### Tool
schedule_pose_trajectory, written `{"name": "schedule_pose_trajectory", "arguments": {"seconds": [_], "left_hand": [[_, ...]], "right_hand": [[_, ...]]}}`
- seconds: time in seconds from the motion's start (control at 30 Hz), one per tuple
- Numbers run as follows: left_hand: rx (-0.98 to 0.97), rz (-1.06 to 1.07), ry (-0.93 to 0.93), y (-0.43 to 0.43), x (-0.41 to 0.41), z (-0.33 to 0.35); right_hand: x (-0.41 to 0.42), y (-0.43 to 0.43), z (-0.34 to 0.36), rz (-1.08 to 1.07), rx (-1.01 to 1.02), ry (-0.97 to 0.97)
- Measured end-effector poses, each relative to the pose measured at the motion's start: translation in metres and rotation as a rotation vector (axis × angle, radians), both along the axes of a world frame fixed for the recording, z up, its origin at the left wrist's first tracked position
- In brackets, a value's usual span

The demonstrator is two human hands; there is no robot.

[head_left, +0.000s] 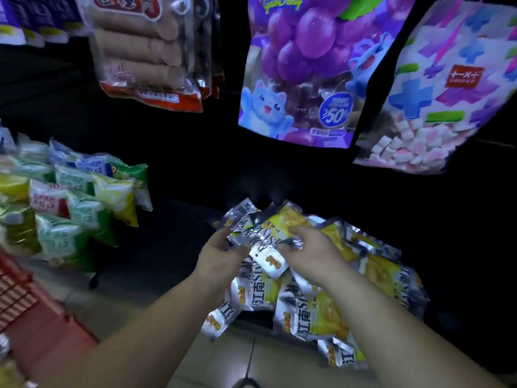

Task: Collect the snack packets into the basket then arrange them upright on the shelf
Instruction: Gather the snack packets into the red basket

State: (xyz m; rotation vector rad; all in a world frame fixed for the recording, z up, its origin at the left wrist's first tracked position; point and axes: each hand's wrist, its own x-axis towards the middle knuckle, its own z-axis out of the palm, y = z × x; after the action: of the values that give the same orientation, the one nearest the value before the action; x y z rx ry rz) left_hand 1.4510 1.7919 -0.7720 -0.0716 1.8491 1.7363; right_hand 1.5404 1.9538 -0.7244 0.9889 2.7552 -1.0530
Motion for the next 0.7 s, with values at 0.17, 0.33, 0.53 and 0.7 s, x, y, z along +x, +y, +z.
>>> {"name": "schedule_pose_trajectory", "arguments": {"seconds": [0.17,0.33,0.53,0.7], "left_hand": [[-0.052,0.059,-0.017,-0.067,0.020,-0.011],[-0.114,0.098,0.070,-0.139,0.026,-0.029],[-0.252,0.349,0.161,-0.258,0.036,-0.077],[-0.522,0.402,0.128,-0.372,0.059,-0.124]], "right_hand": [[-0.009,-0.052,-0.003,0.157,-0.092,-0.032],[-0.033,-0.127,-0.008,0.327,-0.076,0.020],[-0.079,-0.248,-0.021,0.615,-0.042,-0.044],[-0.111,-0.367,-0.041,0.914,-0.044,-0.143]]}}
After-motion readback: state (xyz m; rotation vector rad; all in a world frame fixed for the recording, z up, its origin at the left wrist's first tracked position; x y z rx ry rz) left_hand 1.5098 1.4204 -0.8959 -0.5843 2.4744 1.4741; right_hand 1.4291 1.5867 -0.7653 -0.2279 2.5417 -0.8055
